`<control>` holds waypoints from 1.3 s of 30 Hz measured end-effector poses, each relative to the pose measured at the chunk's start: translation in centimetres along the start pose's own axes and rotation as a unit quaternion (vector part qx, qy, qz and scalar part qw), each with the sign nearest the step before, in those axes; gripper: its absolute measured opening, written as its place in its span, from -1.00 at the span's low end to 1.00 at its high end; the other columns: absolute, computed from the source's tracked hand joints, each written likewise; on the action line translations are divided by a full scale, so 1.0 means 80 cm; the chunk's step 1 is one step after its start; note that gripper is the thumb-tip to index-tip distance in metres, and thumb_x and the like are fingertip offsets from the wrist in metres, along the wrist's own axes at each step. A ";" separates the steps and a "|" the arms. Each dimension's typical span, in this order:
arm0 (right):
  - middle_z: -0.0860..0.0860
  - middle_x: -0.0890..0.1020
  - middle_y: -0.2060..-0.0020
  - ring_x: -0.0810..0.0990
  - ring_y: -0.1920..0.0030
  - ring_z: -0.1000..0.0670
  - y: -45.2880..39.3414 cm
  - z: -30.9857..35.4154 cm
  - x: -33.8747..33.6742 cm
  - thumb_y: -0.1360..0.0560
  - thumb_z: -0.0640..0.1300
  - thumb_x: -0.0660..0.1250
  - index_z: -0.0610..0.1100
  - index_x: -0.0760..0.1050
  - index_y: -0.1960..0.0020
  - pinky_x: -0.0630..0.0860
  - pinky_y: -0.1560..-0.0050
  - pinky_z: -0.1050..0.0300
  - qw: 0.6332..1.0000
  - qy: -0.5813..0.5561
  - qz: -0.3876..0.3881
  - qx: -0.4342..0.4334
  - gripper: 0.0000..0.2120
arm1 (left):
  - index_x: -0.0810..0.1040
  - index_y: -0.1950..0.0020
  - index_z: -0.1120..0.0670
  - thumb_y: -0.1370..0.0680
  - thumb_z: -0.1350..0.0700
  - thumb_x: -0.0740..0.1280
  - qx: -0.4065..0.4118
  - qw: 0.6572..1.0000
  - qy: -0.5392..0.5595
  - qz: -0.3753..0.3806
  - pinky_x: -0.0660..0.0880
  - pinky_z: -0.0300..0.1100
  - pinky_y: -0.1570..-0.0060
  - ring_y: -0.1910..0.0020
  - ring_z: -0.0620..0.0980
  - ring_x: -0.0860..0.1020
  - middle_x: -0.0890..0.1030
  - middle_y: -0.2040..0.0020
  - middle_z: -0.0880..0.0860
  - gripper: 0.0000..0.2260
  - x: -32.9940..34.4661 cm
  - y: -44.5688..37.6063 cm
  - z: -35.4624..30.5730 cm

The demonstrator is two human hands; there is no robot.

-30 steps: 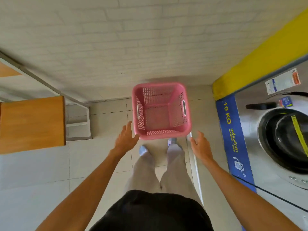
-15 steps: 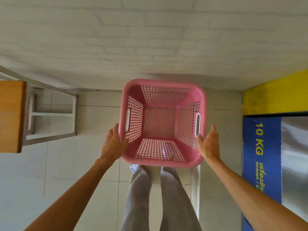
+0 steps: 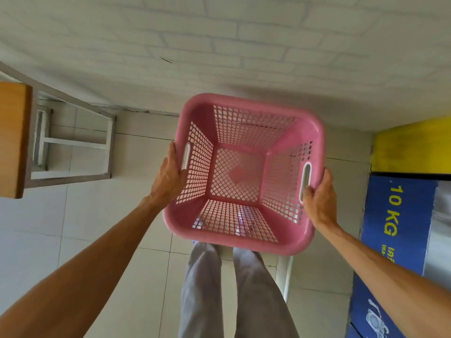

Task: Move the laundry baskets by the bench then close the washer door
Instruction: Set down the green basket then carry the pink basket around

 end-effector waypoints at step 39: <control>0.03 0.66 -0.11 0.64 0.01 0.02 0.655 0.769 0.209 -0.51 -0.05 0.31 0.01 0.43 -0.40 0.57 -0.06 0.15 0.751 0.062 0.275 -0.597 -0.55 | 0.38 -0.50 -0.01 -0.55 0.07 0.41 -0.251 0.710 0.238 -0.613 0.42 -0.60 0.40 0.30 -0.36 0.61 0.64 -0.02 -0.03 -0.48 -0.522 0.828 0.329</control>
Point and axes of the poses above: each hand's wrist, its own y-axis away from the middle knuckle, its own x-axis out of the palm, z = x × y, the point moved 1 cm from there along -y, towards the middle knuckle
